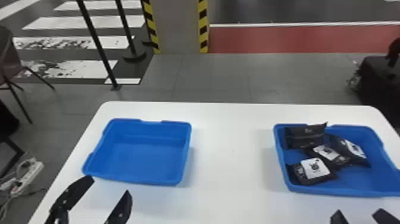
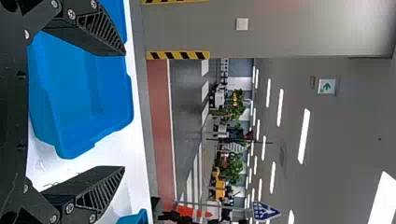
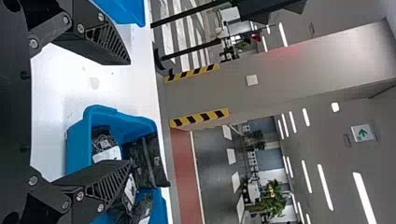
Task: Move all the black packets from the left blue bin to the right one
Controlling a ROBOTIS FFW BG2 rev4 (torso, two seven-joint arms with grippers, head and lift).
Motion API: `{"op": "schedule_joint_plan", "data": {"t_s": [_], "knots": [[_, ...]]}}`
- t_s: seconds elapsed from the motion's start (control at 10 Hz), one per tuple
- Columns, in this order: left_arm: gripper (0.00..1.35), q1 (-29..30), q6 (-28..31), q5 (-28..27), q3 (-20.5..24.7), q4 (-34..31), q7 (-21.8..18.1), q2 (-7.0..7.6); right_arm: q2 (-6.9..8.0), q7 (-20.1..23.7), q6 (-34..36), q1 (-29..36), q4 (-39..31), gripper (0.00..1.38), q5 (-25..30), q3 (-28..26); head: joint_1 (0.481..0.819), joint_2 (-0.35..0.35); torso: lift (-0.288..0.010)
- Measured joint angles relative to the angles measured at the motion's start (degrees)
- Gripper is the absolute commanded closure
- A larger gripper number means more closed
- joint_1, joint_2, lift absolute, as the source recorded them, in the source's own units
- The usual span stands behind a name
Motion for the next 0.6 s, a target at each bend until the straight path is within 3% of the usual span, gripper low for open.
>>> {"op": "schedule_joint_plan", "data": {"t_s": [0.6], "knots": [[0.17,-0.3,0.4,0.7,-0.5,0.8,0.0,0.0,0.01,0.0,0.0,0.0,0.1,0.29,-0.4,0.0,0.695,0.097,-0.11]]}}
